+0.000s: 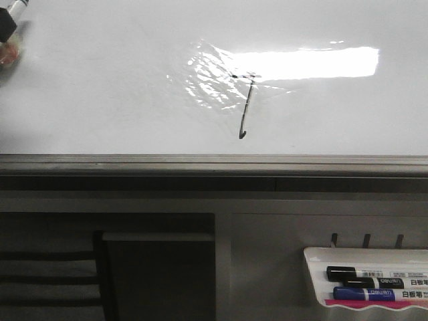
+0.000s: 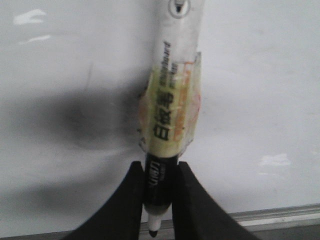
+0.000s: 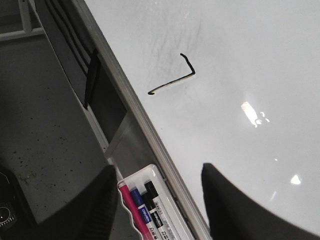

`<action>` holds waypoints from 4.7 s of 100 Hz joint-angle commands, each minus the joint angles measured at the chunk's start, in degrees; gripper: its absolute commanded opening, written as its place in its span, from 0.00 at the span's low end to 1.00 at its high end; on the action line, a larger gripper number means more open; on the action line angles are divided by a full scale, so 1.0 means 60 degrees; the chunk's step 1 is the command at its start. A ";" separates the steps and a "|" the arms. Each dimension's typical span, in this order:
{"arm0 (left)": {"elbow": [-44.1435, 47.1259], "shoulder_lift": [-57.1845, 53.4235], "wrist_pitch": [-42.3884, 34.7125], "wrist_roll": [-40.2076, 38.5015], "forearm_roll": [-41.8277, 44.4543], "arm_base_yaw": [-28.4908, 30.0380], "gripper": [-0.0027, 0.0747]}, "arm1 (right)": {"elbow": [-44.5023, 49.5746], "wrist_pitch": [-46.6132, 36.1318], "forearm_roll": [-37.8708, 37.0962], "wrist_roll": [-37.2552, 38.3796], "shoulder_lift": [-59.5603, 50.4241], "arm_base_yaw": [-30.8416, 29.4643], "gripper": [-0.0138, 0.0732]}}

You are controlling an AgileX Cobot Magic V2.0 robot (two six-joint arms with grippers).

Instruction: Write number 7 on whiteboard

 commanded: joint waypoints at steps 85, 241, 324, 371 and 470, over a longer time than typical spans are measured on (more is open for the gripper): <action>-0.0257 0.0069 -0.0560 -0.0047 -0.0311 0.0171 0.51 | -0.0299 -0.0528 0.0127 0.0066 0.0401 -0.0068 0.55; 0.5256 -0.7477 -0.4296 0.1343 -0.1309 0.0171 0.01 | 0.4920 -0.6088 -0.2065 0.7380 -0.2641 -0.0068 0.08; 0.8563 -1.1732 -0.5560 0.1159 -0.2251 0.2051 0.01 | 0.4920 -0.6088 -0.2065 0.7380 -0.2641 -0.0068 0.08; 1.0021 -1.3171 -0.6493 0.1159 -0.2825 0.2376 0.01 | 0.4920 -0.6066 -0.2065 0.7380 -0.2641 -0.0068 0.08; 1.0040 -1.3171 -0.6572 0.3155 -0.4065 0.2376 0.01 | 0.4920 -0.6066 -0.2065 0.7380 -0.2641 -0.0068 0.08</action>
